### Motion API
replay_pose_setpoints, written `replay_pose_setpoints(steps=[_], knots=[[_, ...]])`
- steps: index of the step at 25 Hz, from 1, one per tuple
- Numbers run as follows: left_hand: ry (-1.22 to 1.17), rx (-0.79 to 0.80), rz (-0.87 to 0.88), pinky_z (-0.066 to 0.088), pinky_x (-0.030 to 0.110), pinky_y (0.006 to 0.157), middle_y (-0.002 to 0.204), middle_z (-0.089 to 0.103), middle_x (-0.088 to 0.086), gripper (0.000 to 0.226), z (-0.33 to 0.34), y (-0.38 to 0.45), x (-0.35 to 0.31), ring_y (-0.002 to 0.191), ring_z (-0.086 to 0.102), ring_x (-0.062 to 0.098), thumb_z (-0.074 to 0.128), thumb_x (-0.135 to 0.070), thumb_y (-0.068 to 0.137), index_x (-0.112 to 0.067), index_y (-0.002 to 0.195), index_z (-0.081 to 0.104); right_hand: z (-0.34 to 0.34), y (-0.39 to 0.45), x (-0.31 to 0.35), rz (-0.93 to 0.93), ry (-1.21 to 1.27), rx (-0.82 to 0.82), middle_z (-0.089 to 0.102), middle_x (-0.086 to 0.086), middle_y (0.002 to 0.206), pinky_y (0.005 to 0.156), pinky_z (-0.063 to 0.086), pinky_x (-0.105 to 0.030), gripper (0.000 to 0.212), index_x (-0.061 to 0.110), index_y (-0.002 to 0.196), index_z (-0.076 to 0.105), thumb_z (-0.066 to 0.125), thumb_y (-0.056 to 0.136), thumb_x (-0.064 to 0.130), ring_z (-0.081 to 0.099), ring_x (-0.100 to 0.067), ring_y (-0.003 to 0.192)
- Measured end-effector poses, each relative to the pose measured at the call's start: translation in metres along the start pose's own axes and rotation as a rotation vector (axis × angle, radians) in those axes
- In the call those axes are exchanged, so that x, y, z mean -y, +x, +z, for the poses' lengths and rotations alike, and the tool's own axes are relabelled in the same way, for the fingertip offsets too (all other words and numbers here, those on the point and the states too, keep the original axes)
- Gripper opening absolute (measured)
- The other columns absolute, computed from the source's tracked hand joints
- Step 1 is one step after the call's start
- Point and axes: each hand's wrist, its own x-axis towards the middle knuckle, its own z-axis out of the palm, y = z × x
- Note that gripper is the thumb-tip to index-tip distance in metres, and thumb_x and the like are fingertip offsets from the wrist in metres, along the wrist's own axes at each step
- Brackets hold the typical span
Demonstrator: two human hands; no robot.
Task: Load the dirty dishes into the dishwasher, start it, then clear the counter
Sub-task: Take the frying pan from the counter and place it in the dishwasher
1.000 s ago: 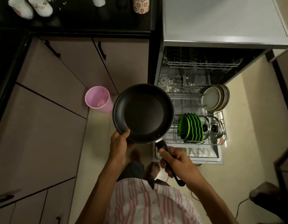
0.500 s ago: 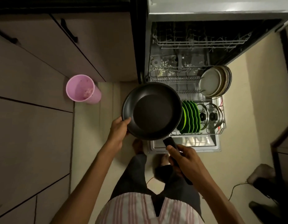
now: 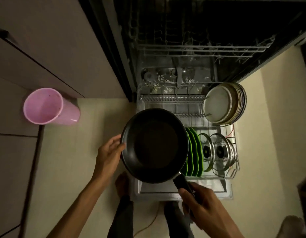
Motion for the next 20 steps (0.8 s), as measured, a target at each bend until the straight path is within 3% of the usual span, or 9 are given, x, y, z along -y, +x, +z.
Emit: replay_pose_setpoints(steps=[4,7,9,10,12,14,17,20], knots=[[-0.024,0.017,0.071,0.052,0.027,0.09,0.105,0.069,-0.001,0.03,0.07,0.091,0.026,0.099,0.066,0.014,0.058,-0.005,0.094,-0.011,0.122,0.063,-0.051,0.079,-0.031,-0.17,-0.238,-0.072,0.064,0.008,0.063,0.046,0.04,-0.016,0.017,0.02,0.087,0.06,0.051,0.096,0.03,0.052,-0.002,0.046],[0.091,0.093,0.263,0.054,0.023,0.085,0.099,0.069,-0.003,0.029,0.098,0.153,0.021,0.092,0.066,0.011,0.059,-0.003,0.093,-0.01,0.121,0.063,-0.085,0.133,-0.03,-0.289,-0.407,-0.16,0.062,0.003,0.062,0.044,0.046,-0.019,0.011,0.031,0.085,0.054,0.051,0.095,0.03,0.058,-0.005,0.048],[0.221,0.094,0.382,0.053,0.025,0.089,0.104,0.068,-0.002,0.03,0.109,0.194,0.01,0.096,0.065,0.013,0.06,-0.008,0.093,-0.014,0.123,0.062,-0.107,0.173,-0.023,-0.404,-0.584,-0.241,0.063,0.003,0.066,0.044,0.052,-0.026,0.008,0.034,0.097,0.053,0.047,0.094,0.039,0.061,-0.009,0.049],[0.283,0.076,0.435,0.053,0.023,0.089,0.108,0.067,0.0,0.031,0.113,0.211,0.002,0.099,0.064,0.014,0.061,-0.01,0.093,-0.014,0.124,0.061,-0.119,0.191,-0.017,-0.465,-0.686,-0.292,0.062,0.004,0.064,0.042,0.052,-0.029,0.019,0.034,0.105,0.054,0.043,0.093,0.045,0.059,-0.01,0.047],[0.333,0.015,0.534,0.053,0.022,0.088,0.11,0.067,0.0,0.031,0.118,0.24,-0.014,0.101,0.064,0.015,0.062,-0.012,0.093,-0.013,0.123,0.062,-0.14,0.225,-0.001,-0.574,-0.913,-0.393,0.053,0.005,0.058,0.036,0.043,-0.03,0.039,0.024,0.117,0.054,0.037,0.093,0.05,0.05,-0.01,0.04],[0.392,-0.03,0.635,0.05,0.024,0.093,0.111,0.068,-0.001,0.029,0.123,0.259,-0.028,0.106,0.064,0.015,0.061,-0.011,0.092,-0.013,0.12,0.065,-0.156,0.252,0.015,-0.626,-1.132,-0.476,0.044,0.005,0.056,0.04,0.031,-0.024,0.046,0.019,0.129,0.05,0.035,0.095,0.047,0.042,-0.009,0.041],[0.535,-0.016,0.751,0.041,0.002,0.089,0.12,0.068,0.0,0.032,0.13,0.278,-0.039,0.111,0.06,0.009,0.058,-0.009,0.094,-0.015,0.125,0.065,-0.173,0.291,0.036,-0.633,-1.281,-0.547,0.04,0.003,0.058,0.044,0.022,-0.023,0.041,0.02,0.132,0.044,0.035,0.099,0.043,0.036,-0.01,0.044],[0.641,-0.054,0.805,0.028,-0.011,0.079,0.123,0.066,0.003,0.037,0.132,0.292,-0.039,0.109,0.055,0.004,0.055,-0.006,0.095,-0.015,0.129,0.062,-0.181,0.33,0.05,-0.675,-1.321,-0.558,0.054,-0.006,0.074,0.047,0.025,-0.023,0.039,0.02,0.134,0.04,0.036,0.1,0.039,0.042,-0.018,0.051]])
